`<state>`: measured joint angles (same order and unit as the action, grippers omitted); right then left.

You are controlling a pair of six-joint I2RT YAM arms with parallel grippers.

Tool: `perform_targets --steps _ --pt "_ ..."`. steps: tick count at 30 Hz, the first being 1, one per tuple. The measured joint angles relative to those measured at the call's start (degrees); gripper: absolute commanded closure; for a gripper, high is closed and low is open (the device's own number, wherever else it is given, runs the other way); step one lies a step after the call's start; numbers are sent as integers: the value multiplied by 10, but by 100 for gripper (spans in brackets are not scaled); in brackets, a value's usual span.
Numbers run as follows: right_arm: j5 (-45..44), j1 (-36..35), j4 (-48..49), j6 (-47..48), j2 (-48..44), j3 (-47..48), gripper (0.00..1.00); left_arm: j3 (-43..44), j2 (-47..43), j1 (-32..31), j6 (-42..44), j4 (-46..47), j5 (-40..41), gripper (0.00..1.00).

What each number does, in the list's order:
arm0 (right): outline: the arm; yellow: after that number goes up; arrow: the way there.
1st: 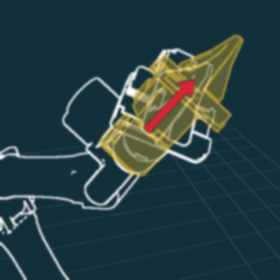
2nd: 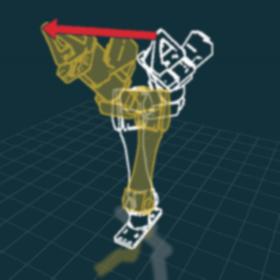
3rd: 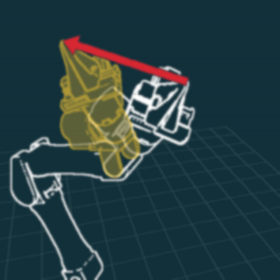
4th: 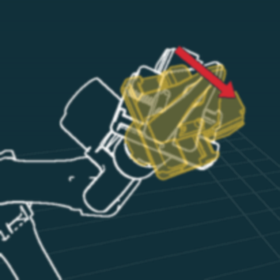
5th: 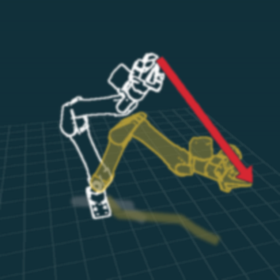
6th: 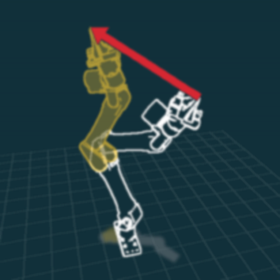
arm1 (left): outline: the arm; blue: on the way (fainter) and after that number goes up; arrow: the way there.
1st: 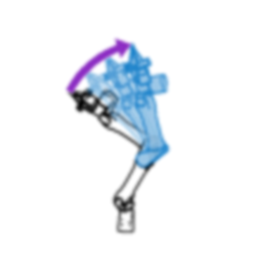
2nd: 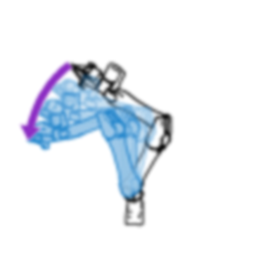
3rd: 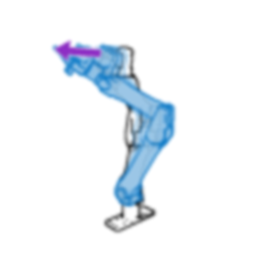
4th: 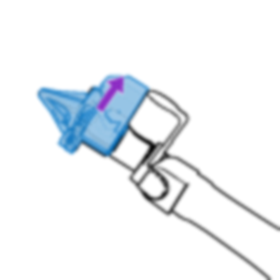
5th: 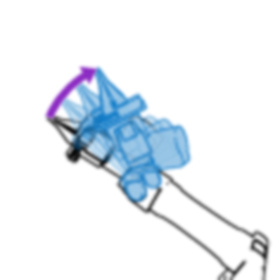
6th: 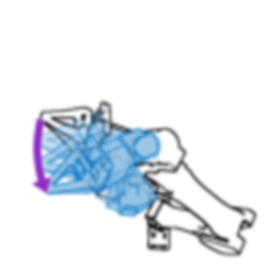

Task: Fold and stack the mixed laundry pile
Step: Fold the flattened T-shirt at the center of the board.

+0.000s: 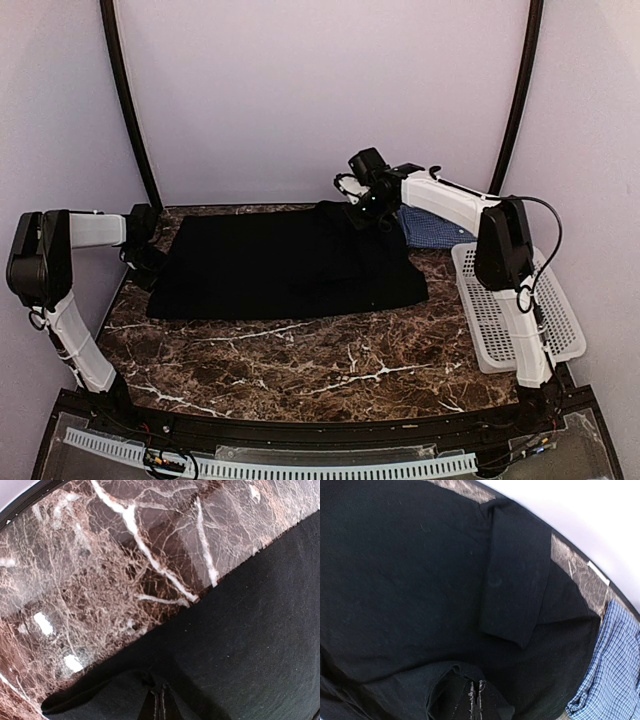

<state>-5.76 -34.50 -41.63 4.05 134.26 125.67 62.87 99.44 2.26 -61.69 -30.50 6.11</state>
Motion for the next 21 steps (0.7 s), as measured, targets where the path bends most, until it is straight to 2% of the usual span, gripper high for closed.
perform_targets --steps 11,21 --pt "-37 1 12 -2 -25 -107 100 -12 -13 3 -3 5 3 100" --pt "-60 15 40 -9 -103 -139 100 -32 -47 5 -2 30 3 100"
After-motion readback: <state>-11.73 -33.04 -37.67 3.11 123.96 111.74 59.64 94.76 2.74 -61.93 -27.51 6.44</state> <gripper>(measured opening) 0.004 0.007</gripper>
